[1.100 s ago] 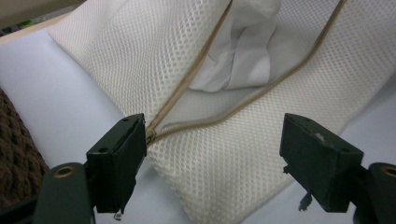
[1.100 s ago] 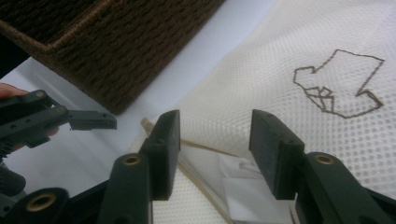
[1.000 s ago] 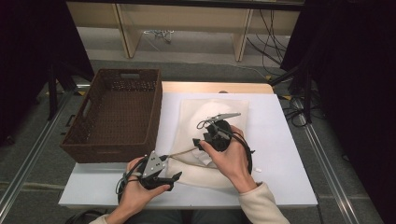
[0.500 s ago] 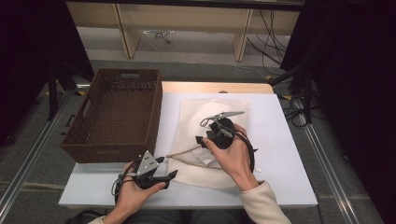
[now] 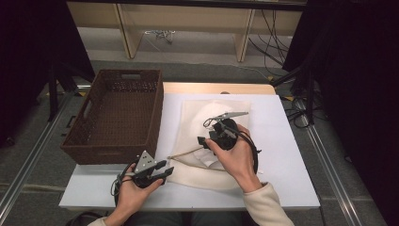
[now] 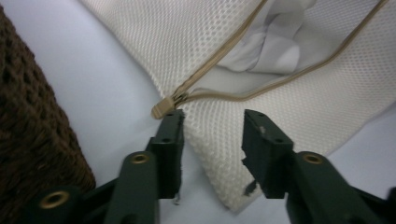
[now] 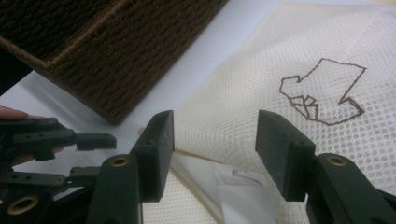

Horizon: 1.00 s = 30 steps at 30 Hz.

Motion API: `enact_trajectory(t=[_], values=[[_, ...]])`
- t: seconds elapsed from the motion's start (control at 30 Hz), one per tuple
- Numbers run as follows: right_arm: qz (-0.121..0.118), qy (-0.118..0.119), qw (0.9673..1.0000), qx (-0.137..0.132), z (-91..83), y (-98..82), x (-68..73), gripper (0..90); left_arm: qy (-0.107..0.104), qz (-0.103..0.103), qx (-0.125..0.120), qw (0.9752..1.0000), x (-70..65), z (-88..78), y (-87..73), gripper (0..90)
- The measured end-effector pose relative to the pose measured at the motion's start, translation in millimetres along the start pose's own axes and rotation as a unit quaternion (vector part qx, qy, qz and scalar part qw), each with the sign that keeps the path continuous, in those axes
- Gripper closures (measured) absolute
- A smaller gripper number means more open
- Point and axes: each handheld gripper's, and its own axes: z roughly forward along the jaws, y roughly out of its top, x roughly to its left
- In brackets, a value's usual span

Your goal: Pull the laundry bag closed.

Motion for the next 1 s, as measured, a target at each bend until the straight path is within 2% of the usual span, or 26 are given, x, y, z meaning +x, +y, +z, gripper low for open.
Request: enact_trajectory(t=[0.03, 0.07, 0.1, 0.13, 0.17, 0.2, 0.23, 0.27, 0.3, 0.37, 0.4, 0.43, 0.47, 0.5, 0.53, 0.57, 0.6, 0.63, 0.67, 0.7, 0.77, 0.8, 0.87, 0.9, 0.97, 1.0], values=[[-0.003, 0.001, 1.0, -0.001, 0.1, 0.0, -0.3, 48.3, 0.011, 0.004, 0.01, 0.9999, 1.0, -0.1, 0.2, 70.0], [0.001, 0.001, 1.0, 0.001, -0.6, -0.1, 0.5, 48.3, 0.009, 0.007, 0.012, 0.9999, 1.2, 1.0, 0.4, 73.9], [0.007, -0.005, 1.0, -0.001, -1.2, -0.6, 2.1, 48.4, 0.019, 0.014, 0.016, 0.9996, 1.4, 2.1, 1.1, 76.9], [0.002, 0.002, 1.0, -0.002, -0.9, -0.9, 1.3, 48.3, 0.02, 0.011, 0.011, 0.9997, 2.0, 4.8, 1.2, 79.7], [-0.01, 0.0, 0.9999, -0.004, -0.7, -1.1, 1.2, 48.3, 0.026, 0.02, 0.025, 0.9992, 4.2, 4.4, 2.2, 81.8], [-0.004, 0.002, 1.0, -0.006, -1.5, -1.8, 3.3, 48.3, 0.034, 0.025, 0.027, 0.9987, 4.8, 5.4, 2.9, 84.0], [-0.008, 0.006, 0.9999, -0.005, -2.2, -2.0, 2.8, 48.3, 0.043, 0.034, 0.03, 0.998, 5.9, 6.9, 3.9, 85.7], [0.002, 0.005, 1.0, -0.002, -3.6, -2.2, 4.7, 48.4, 0.048, 0.029, 0.029, 0.998, 6.5, 8.8, 3.5, 87.0], [0.0, 0.004, 1.0, 0.0, -4.1, -1.8, 5.1, 48.4, 0.048, 0.042, 0.047, 0.9968, 9.4, 8.5, 4.8, 87.9], [-0.001, 0.003, 1.0, -0.001, -5.1, -1.6, 5.0, 48.6, 0.056, 0.054, 0.058, 0.9953, 11.3, 10.9, 4.8, 89.2], [-0.002, 0.002, 1.0, -0.002, -5.0, -1.6, 4.9, 48.6, 0.054, 0.04, 0.053, 0.9963, 9.8, 13.6, 3.2, 89.4], [-0.001, 0.004, 1.0, 0.0, -5.2, -1.6, 4.8, 48.7, 0.048, 0.036, 0.056, 0.9966, 9.5, 15.1, 1.6, 89.5], [0.006, 0.004, 1.0, -0.003, -4.4, -2.0, 5.2, 48.7, 0.052, 0.029, 0.057, 0.9966, 7.9, 16.0, 0.8, 89.5], [-0.001, 0.001, 1.0, -0.002, -4.1, -1.7, 4.5, 48.8, 0.052, 0.041, 0.065, 0.9957, 9.4, 16.7, 0.8, 89.5], [-0.004, -0.003, 0.9999, -0.01, -3.1, -1.9, 4.3, 48.8, 0.048, 0.047, 0.068, 0.9954, 9.9, 18.0, 0.6, 89.5], [-0.004, -0.003, 0.9999, -0.009, -3.0, -1.8, 4.3, 48.9, 0.053, 0.05, 0.068, 0.995, 10.3, 20.5, 0.7, 89.5], [-0.013, 0.002, 0.9999, -0.005, -2.7, -1.6, 2.9, 48.9, 0.055, 0.062, 0.078, 0.9935, 11.6, 21.1, 1.6, 89.5], [-0.01, 0.004, 0.9999, -0.003, -2.2, -1.8, 2.8, 48.9, 0.054, 0.044, 0.066, 0.9953, 9.7, 25.2, 1.3, 89.5], [0.003, 0.006, 1.0, 0.004, -3.0, -2.1, 4.2, 48.9, 0.058, 0.064, 0.081, 0.9929, 12.3, 25.4, 2.3, 89.6], [-0.003, 0.003, 1.0, 0.002, -2.8, -2.1, 3.7, 48.9, 0.057, 0.05, 0.077, 0.9942, 11.1, 27.6, 2.3, 89.6], [0.0, 0.004, 1.0, 0.0, -3.7, -2.0, 3.6, 49.0, 0.063, 0.062, 0.077, 0.9931, 13.4, 29.2, 4.4, 89.6], [-0.001, 0.001, 1.0, -0.001, -3.6, -2.1, 3.6, 49.0, 0.063, 0.046, 0.075, 0.9941, 12.7, 30.7, 4.2, 89.5], [-0.001, 0.005, 1.0, 0.001, -3.5, -2.1, 3.6, 49.1, 0.065, 0.059, 0.076, 0.9932, 15.1, 31.0, 5.5, 89.5], [-0.001, 0.004, 1.0, 0.002, -3.0, -2.2, 3.6, 49.1, 0.063, 0.041, 0.071, 0.9946, 13.9, 32.6, 5.1, 89.5], [-0.003, 0.004, 1.0, 0.005, -2.6, -2.3, 2.9, 49.1, 0.067, 0.035, 0.06, 0.9953, 13.0, 33.4, 4.3, 89.3], [0.003, 0.004, 1.0, 0.005, -2.3, -2.6, 3.5, 49.1, 0.068, 0.044, 0.06, 0.9949, 13.3, 32.0, 4.5, 89.3]])
